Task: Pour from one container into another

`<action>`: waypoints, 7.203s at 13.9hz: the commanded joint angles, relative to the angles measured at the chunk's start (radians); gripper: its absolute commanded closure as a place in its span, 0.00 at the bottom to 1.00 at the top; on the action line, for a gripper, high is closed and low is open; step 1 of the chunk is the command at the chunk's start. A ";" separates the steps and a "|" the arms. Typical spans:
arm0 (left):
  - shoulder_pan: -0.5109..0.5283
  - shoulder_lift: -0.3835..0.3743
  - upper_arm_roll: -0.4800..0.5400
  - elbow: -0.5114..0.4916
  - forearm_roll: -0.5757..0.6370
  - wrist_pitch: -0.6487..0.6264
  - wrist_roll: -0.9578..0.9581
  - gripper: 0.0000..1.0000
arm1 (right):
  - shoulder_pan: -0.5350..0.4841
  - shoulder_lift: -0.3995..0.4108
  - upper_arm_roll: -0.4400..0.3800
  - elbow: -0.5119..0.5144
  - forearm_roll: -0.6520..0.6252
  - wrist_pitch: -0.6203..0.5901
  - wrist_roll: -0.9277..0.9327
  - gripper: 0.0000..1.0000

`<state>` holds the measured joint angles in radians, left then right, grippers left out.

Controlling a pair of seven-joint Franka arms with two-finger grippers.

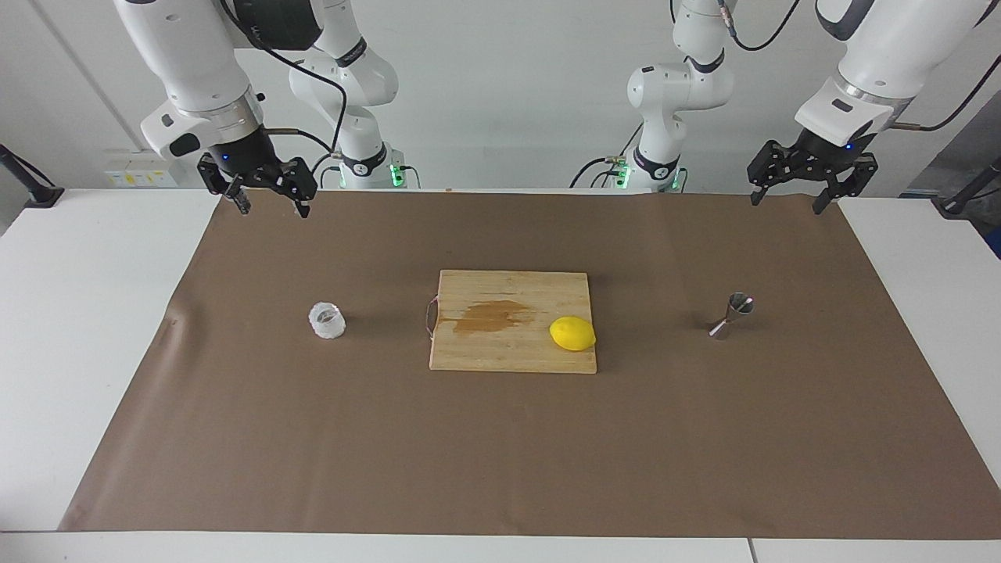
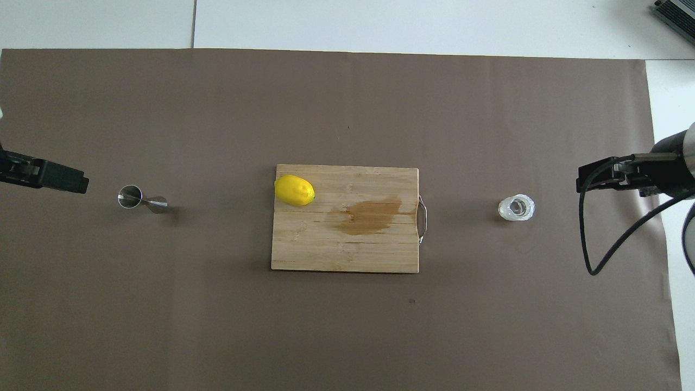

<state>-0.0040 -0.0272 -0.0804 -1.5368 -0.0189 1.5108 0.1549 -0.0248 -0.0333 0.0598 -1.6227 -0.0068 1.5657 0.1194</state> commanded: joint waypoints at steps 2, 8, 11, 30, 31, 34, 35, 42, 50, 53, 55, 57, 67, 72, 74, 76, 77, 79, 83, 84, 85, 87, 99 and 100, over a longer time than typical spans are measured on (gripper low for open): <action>-0.011 0.006 0.007 0.007 0.008 0.019 -0.012 0.00 | -0.014 -0.025 0.006 -0.026 0.008 0.004 0.022 0.00; -0.013 0.007 0.007 0.007 0.010 0.022 -0.012 0.00 | -0.012 -0.025 0.006 -0.026 0.008 0.004 0.023 0.00; -0.013 0.006 0.007 0.007 0.004 0.025 -0.014 0.00 | -0.012 -0.027 0.006 -0.029 0.008 0.002 0.022 0.00; 0.268 0.226 0.014 -0.016 -0.105 0.034 -0.330 0.00 | -0.014 -0.025 0.008 -0.028 0.022 0.000 0.013 0.00; 0.301 0.239 0.014 -0.017 -0.142 0.032 -0.372 0.00 | -0.014 -0.025 0.008 -0.028 0.024 0.000 0.013 0.00; 0.360 0.263 0.014 -0.038 -0.269 0.034 -0.591 0.00 | -0.014 -0.025 0.008 -0.028 0.025 0.000 0.013 0.00; 0.374 0.268 0.014 -0.051 -0.320 0.035 -0.644 0.00 | -0.014 -0.025 0.008 -0.028 0.025 0.000 0.013 0.00; 0.458 0.331 0.014 -0.156 -0.617 0.078 -0.946 0.00 | -0.014 -0.025 0.008 -0.026 0.025 0.000 0.013 0.00; 0.532 0.426 0.014 -0.273 -0.805 0.105 -1.012 0.00 | -0.014 -0.025 0.008 -0.026 0.025 0.000 0.013 0.00; 0.530 0.428 0.014 -0.324 -0.877 0.111 -1.011 0.00 | -0.014 -0.025 0.008 -0.026 0.025 0.000 0.013 0.00; 0.532 0.428 0.014 -0.351 -0.926 0.111 -1.002 0.00 | -0.014 -0.025 0.008 -0.026 0.025 0.000 0.013 0.00; 0.535 0.429 0.013 -0.376 -0.953 0.111 -0.970 0.00 | -0.014 -0.025 0.008 -0.028 0.025 0.000 0.013 0.00; 0.515 0.441 0.011 -0.445 -1.079 0.118 -0.900 0.00 | -0.014 -0.025 0.008 -0.026 0.025 0.000 0.013 0.00; 0.501 0.443 0.011 -0.453 -1.115 0.124 -0.899 0.00 | -0.014 -0.025 0.008 -0.028 0.025 0.000 0.013 0.00; 0.492 0.443 0.011 -0.454 -1.125 0.124 -0.899 0.00 | -0.014 -0.025 0.008 -0.028 0.025 0.000 0.013 0.00; 0.492 0.444 0.011 -0.456 -1.139 0.124 -0.899 0.00 | -0.014 -0.025 0.008 -0.026 0.025 0.000 0.013 0.00; 0.490 0.443 0.011 -0.463 -1.147 0.123 -0.897 0.00 | -0.014 -0.025 0.008 -0.028 0.025 0.000 0.013 0.00; 0.489 0.443 0.010 -0.480 -1.162 0.123 -0.870 0.00 | -0.014 -0.025 0.008 -0.028 0.025 0.000 0.013 0.00; 0.484 0.443 0.011 -0.493 -1.175 0.124 -0.857 0.00 | -0.014 -0.025 0.008 -0.028 0.025 0.000 0.013 0.00; 0.484 0.441 0.011 -0.493 -1.175 0.124 -0.859 0.00 | -0.014 -0.025 0.008 -0.026 0.025 0.000 0.013 0.00; 0.484 0.441 0.011 -0.493 -1.176 0.123 -0.859 0.00 | -0.014 -0.025 0.008 -0.026 0.025 0.000 0.013 0.00; 0.486 0.441 0.010 -0.493 -1.176 0.121 -0.857 0.00 | -0.014 -0.025 0.008 -0.026 0.025 0.000 0.013 0.00; 0.486 0.437 0.008 -0.508 -1.199 0.106 -0.819 0.03 | -0.014 -0.025 0.008 -0.028 0.025 0.000 0.013 0.00; 0.486 0.437 0.008 -0.511 -1.204 0.105 -0.816 0.04 | -0.014 -0.025 0.008 -0.028 0.025 0.000 0.013 0.00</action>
<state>0.4904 0.4224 -0.0783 -2.0219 -1.1950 1.6150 -0.6836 -0.0248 -0.0334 0.0599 -1.6242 -0.0068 1.5657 0.1247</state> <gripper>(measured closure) 0.022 0.000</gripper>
